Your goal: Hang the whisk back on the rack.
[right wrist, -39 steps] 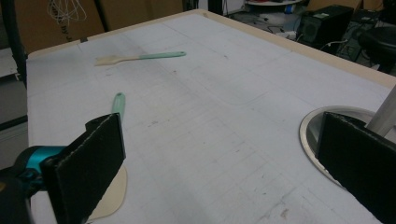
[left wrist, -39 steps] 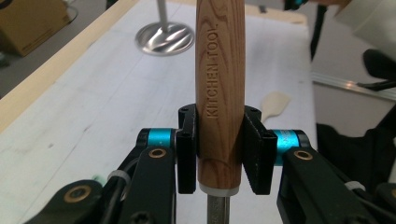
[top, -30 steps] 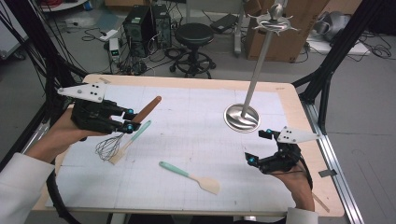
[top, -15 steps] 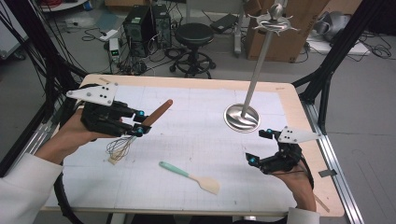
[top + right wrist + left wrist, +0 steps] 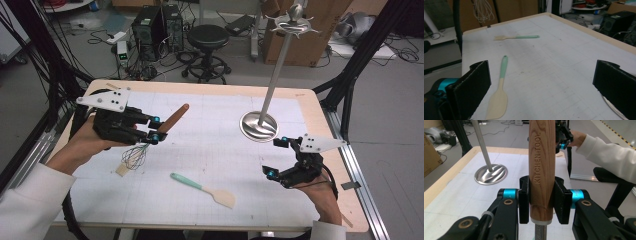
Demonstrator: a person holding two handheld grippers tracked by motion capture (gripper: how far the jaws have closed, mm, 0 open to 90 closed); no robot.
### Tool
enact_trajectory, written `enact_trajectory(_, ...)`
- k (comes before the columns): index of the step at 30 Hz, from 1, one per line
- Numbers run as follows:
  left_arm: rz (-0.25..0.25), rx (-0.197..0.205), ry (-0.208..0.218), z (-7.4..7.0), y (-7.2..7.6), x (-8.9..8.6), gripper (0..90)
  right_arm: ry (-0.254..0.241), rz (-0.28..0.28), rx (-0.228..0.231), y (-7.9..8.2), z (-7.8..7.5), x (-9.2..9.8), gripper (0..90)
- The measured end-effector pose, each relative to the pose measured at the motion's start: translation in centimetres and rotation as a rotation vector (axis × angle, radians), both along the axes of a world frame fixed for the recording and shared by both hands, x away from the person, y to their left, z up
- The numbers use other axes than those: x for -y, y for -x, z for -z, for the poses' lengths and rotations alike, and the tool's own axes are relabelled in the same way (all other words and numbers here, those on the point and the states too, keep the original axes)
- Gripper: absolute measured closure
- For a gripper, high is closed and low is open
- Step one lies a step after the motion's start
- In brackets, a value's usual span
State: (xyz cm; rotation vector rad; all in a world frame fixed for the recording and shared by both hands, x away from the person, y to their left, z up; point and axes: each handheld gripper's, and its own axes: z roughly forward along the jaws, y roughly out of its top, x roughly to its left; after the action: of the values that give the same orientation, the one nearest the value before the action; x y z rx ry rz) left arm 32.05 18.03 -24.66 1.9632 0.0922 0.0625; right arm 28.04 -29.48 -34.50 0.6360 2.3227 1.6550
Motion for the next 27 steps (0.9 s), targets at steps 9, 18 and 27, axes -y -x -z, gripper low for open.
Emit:
enact_trajectory(9, 0.026, -0.008, -0.003, 0.5, -0.3, 0.9, 69.7, -0.020, -0.125, 0.000, -0.8, -2.9, -1.3, 0.3)
enact_trajectory(18, 0.048, -0.009, 0.009, 0.6, -0.5, 2.1, 69.8, -0.073, -0.218, 0.010, -1.4, -5.4, -3.2, 0.3)
enact_trajectory(27, 0.055, -0.006, 0.011, 0.8, -0.4, 3.0, 69.8, -0.048, -0.267, 0.009, -2.3, -6.9, -5.4, 0.3)
